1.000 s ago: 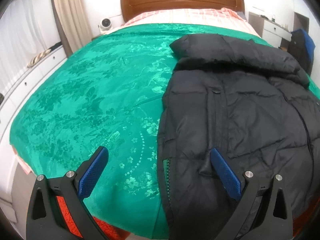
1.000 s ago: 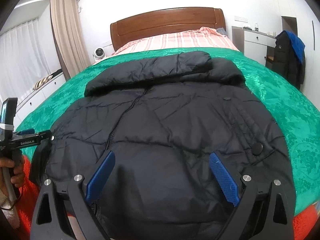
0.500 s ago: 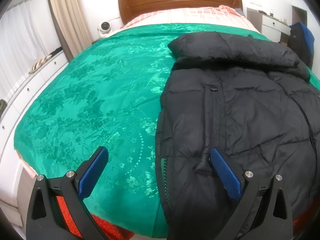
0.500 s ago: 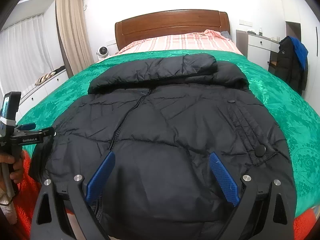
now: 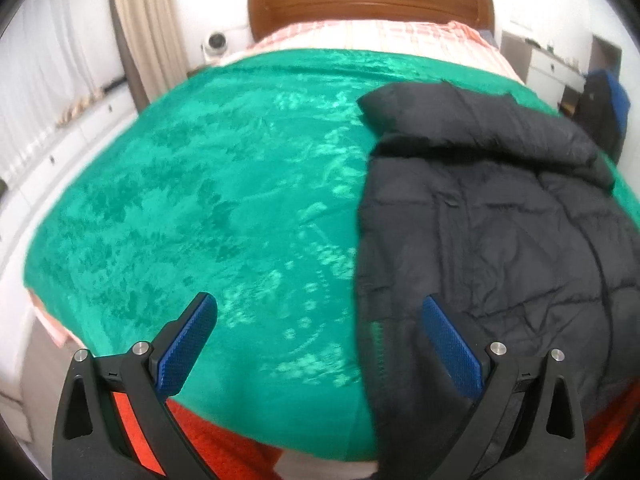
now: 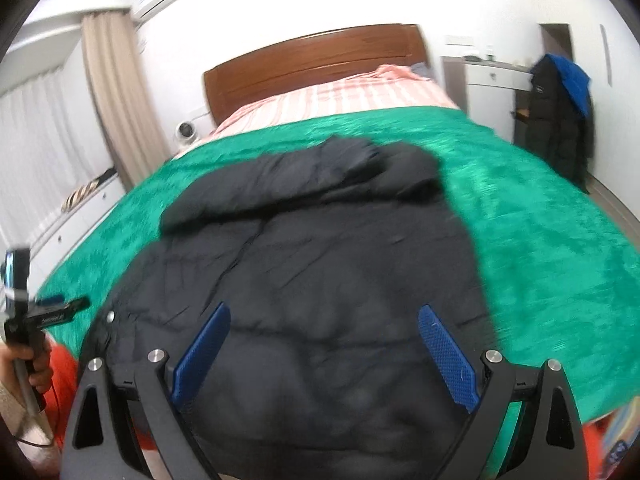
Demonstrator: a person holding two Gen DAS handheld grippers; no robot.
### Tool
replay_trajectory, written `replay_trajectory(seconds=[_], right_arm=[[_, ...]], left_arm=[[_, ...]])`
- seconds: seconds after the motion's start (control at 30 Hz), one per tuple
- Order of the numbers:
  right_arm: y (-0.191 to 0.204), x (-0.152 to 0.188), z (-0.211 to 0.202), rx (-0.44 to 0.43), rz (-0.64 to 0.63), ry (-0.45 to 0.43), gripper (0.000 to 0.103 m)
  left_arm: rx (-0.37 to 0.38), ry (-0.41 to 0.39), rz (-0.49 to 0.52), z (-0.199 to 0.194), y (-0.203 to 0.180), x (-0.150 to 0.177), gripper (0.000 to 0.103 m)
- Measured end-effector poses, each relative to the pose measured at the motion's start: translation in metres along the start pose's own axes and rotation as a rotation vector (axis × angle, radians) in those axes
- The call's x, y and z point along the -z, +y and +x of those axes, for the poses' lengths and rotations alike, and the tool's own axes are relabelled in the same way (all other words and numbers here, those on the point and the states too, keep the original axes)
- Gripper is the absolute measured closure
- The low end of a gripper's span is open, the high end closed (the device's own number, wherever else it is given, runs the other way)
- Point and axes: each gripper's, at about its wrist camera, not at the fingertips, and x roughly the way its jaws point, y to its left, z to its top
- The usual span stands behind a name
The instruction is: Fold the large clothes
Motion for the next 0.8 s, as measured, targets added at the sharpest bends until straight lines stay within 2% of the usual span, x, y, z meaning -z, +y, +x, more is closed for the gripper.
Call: replay_trajectory(seconds=[0.07,0.2,0.3,0.43,0.53,0.8], right_arm=[[-0.029,-0.006,-0.007,0.051,0.02,0.045,0.009],[-0.063,0.005,-0.019,0.144,0.077,0.105,0.009],[-0.058,0.022,-0.021,0.155,0.098,0.108,0.009],[-0.038,0.041,-0.017,0.16,0.108,0.067,0.009],[-0.031,0.046,-0.01,0.157,0.105,0.077,0.009],[-0.027,0.047,-0.013,0.193,0.085,0.033,0.009]], left_arm=[[0.092,0.053,-0.044,0.004,0.021,0.002,0.001],[0.177,0.11,-0.097,0.011,0.038,0.015,0.001],[0.178,0.122,-0.078,0.015,0.03,0.023,0.001],[0.196,0.137,-0.06,0.016,0.017,0.022,0.001],[0.206,0.123,-0.052,0.011,0.011,0.019,0.001],[0.196,0.133,-0.073,0.015,0.009,0.025,0.001]])
